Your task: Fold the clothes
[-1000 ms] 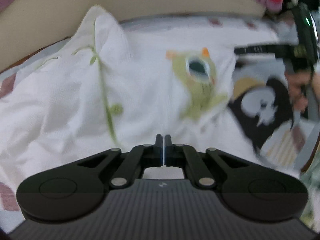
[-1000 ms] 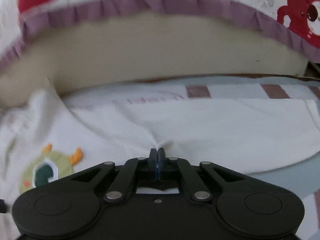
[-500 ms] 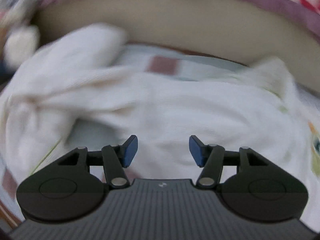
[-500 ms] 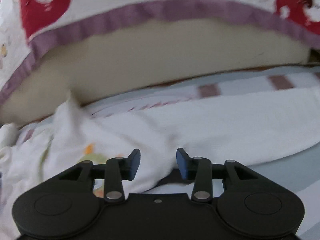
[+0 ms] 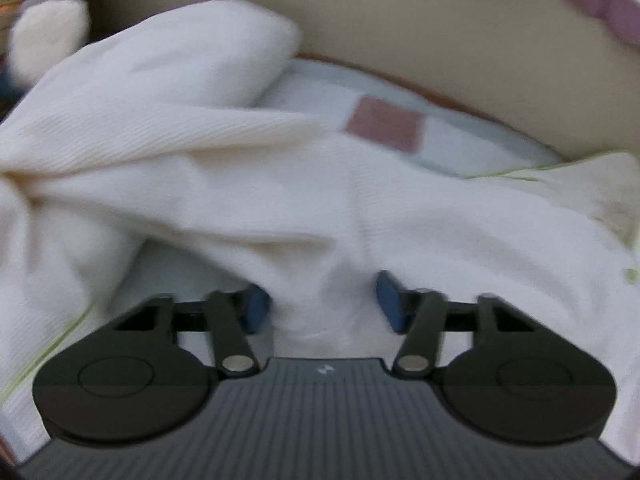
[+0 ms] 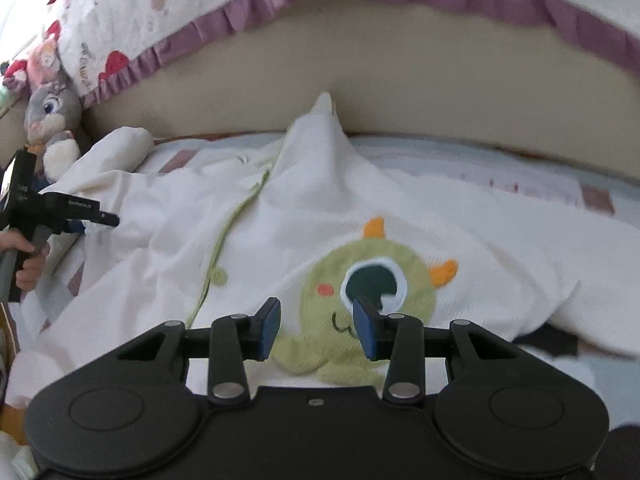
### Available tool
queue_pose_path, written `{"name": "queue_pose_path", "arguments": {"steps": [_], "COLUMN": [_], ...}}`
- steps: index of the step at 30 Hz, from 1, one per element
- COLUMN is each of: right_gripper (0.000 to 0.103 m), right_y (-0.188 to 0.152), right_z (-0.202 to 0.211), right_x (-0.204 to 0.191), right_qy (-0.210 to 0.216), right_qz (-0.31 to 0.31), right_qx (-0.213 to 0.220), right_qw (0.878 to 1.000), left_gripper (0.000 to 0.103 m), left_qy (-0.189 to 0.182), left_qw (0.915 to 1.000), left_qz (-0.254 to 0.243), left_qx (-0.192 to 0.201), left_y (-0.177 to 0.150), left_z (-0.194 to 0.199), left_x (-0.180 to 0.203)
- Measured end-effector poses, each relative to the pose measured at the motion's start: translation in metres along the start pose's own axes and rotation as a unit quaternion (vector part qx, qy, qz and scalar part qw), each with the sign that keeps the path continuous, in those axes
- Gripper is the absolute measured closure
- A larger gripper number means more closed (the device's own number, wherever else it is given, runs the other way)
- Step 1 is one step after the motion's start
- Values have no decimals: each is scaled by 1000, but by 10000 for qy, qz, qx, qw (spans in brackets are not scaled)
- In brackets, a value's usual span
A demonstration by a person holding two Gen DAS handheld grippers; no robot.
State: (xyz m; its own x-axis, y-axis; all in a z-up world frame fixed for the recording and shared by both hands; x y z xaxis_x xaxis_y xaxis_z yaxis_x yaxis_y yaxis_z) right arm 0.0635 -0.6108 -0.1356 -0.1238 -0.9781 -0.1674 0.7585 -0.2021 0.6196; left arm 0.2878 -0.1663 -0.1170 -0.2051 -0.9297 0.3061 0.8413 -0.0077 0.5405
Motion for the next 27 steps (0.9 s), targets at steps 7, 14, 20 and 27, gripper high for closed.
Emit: {"name": "queue_pose_path", "arguments": {"steps": [7, 14, 20, 27], "right_gripper": [57, 57, 55, 49], "right_y": [12, 17, 28, 37], "right_z": [-2, -22, -26, -32], "right_x": [20, 18, 18, 43], "right_qy": [842, 169, -102, -475], "right_qz": [-1191, -667, -377, -470], "right_qx": [-64, -40, 82, 149], "right_qw": [9893, 9976, 9992, 9977], "left_gripper": [100, 100, 91, 46], "left_qy": [-122, 1366, 837, -1575], "left_qw": [9906, 9903, 9877, 9784], "left_qz": [419, -195, -1235, -1282], "left_qx": [1298, 127, -479, 384], "left_y": [-7, -77, -70, -51], "left_z": [99, 91, 91, 126], "left_x": [-22, -26, 38, 89]}}
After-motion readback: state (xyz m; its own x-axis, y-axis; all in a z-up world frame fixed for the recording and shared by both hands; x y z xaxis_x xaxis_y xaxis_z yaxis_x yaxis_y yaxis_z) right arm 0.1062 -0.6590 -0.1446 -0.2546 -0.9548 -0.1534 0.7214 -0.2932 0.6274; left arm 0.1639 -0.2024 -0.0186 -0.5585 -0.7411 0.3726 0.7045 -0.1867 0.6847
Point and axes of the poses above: each gripper's, at about its wrist camera, not at the fingertips, and z roughly against the way its jaws point, x to its right, y to its top, the point moved 1 cm from there along -z, roughly the way its jaws point, and after that the axes turned 11 degrees about -y, right-handed, at the moved point
